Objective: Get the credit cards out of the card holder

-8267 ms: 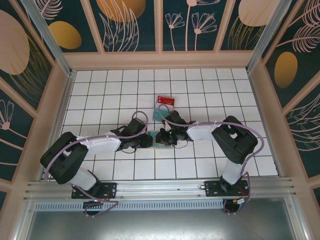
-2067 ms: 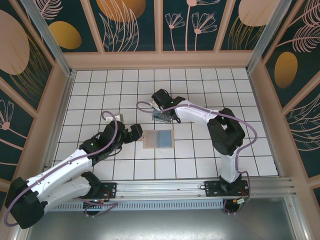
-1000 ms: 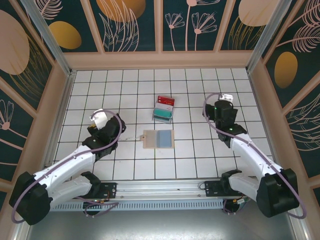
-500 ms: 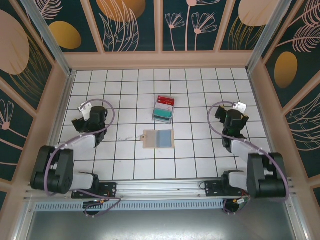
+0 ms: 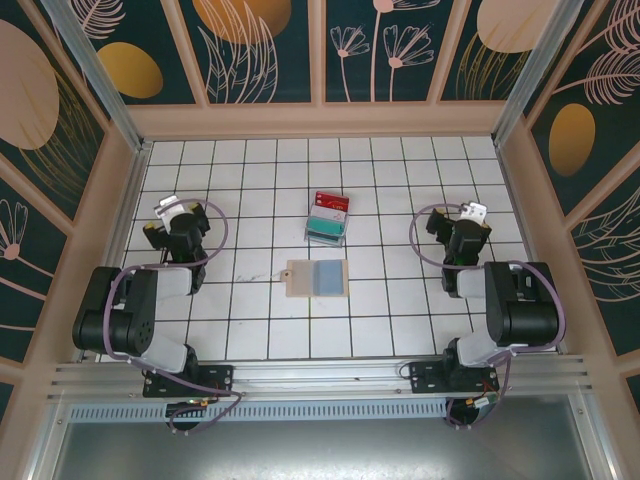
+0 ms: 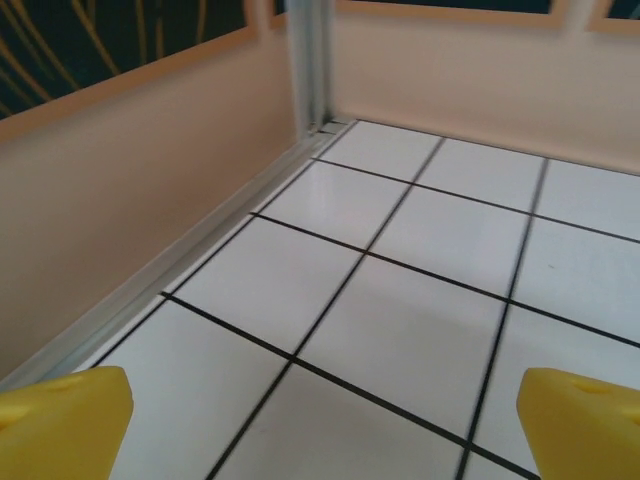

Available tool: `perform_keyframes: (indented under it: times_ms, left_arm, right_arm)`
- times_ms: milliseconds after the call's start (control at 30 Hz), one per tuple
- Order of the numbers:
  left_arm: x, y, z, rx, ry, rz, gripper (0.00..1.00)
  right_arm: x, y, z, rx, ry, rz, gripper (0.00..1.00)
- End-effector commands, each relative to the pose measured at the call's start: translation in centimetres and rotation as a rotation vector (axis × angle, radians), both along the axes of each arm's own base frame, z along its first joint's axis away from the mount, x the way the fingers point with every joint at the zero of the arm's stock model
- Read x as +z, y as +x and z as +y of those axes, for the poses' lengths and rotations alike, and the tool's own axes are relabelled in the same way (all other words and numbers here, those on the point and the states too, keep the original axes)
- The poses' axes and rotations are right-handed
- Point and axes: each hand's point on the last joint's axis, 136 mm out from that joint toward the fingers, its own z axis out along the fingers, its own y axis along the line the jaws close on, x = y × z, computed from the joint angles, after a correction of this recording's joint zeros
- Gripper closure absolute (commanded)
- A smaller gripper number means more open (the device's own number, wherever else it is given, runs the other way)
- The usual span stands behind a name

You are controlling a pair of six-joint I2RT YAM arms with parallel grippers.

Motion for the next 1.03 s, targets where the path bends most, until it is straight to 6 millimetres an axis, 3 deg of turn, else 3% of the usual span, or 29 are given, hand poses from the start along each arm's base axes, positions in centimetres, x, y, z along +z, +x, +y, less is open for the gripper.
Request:
perform_keyframes:
  times_ms: [0, 233, 1000]
  left_arm:
    - [1.9, -0.2, -1.8, -0.132, 0.015, -0.109, 0.01]
    - [1.7, -1.7, -2.5, -0.215, 0.005, -0.186, 0.01]
    - [1.8, -1.8, -2.5, -0.217, 0.008, -0.187, 0.01]
  right_arm:
    - [2.5, -0.3, 1.0, 0.074, -0.011, -0.123, 0.01]
    - [2.1, -1.0, 1.9, 0.134, -0.020, -0.151, 0.01]
    - [2.0, -0.9, 2.4, 0.169, -0.022, -0.150, 0.01]
